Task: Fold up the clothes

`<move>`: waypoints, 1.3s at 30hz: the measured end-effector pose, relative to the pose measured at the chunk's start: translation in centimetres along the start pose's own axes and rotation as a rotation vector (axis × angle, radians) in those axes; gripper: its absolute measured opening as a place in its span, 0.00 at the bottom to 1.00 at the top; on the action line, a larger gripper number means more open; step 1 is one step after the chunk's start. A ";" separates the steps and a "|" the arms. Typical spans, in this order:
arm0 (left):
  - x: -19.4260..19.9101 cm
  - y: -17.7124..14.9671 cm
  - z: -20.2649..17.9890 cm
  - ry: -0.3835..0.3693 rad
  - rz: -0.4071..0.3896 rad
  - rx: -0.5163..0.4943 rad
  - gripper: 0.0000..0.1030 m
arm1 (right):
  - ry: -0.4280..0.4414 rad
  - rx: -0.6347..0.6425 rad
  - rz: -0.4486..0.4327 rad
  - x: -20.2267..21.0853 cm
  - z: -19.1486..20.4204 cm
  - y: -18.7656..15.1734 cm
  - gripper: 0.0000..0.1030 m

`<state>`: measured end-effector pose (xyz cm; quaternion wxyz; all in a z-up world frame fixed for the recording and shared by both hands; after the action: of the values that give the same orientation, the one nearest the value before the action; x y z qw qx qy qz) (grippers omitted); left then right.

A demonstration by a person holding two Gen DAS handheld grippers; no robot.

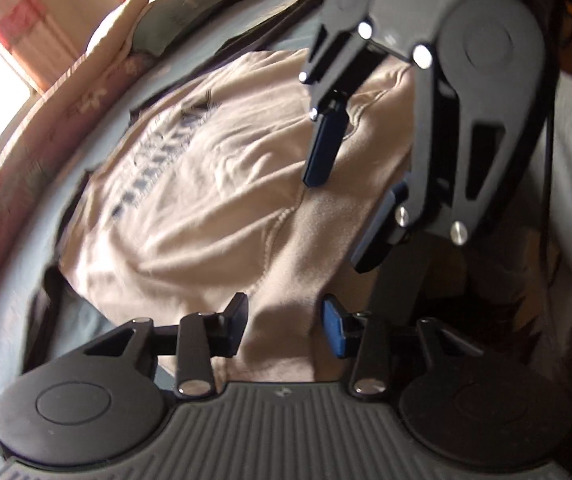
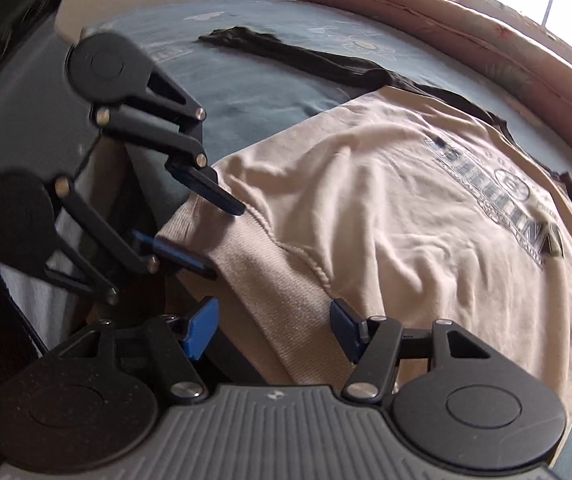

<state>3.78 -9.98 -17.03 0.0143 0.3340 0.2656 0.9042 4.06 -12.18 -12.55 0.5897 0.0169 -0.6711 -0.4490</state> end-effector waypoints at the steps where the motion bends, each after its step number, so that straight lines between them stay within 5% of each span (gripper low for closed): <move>1: -0.1 0.1 0.3 0.007 -0.002 0.010 0.41 | 0.002 -0.012 -0.009 0.1 -0.1 0.1 0.64; 10: -0.1 0.4 4.4 0.027 0.013 0.218 0.41 | -0.078 0.054 -0.015 -0.1 0.4 0.7 0.59; 12: 0.0 0.4 4.8 0.022 0.016 0.251 0.41 | -0.105 0.076 -0.010 -0.2 0.6 0.7 0.27; 13: 0.1 0.4 4.6 0.012 0.018 0.253 0.41 | -0.119 0.088 -0.007 -0.3 0.7 0.8 0.21; 22: -0.7 -0.7 2.2 0.042 0.055 0.204 0.40 | -0.248 0.179 0.020 -0.5 0.9 0.6 0.21; 25: -0.6 -1.2 2.6 0.068 0.059 0.174 0.23 | -0.265 0.173 0.045 -0.4 0.2 -0.2 0.19; 27: 0.0 -1.1 3.2 0.057 0.043 0.196 0.11 | -0.250 0.164 0.046 -0.5 0.2 -0.3 0.02; 31: 1.7 -0.9 4.5 0.030 0.033 0.203 0.05 | -0.168 0.150 0.021 0.3 1.7 1.0 0.02; 39: 2.3 -5.1 2.5 -0.192 0.163 0.263 0.05 | 0.003 0.047 0.114 -0.5 2.6 -0.5 0.03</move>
<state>2.73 -3.94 -16.56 -0.0775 0.4381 0.3512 0.8239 1.87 -10.73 -12.97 0.6148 -0.0067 -0.6804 -0.3987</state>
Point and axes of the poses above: each gripper's, at about its wrist camera, not at the fingertips, and x roughly against the way its jaws point, z to its left, y to its top, the point moved 9 cm from there along -x, roughly the way its jaws point, and after that the axes turned 12 degrees about y, right-handed, at the moved point
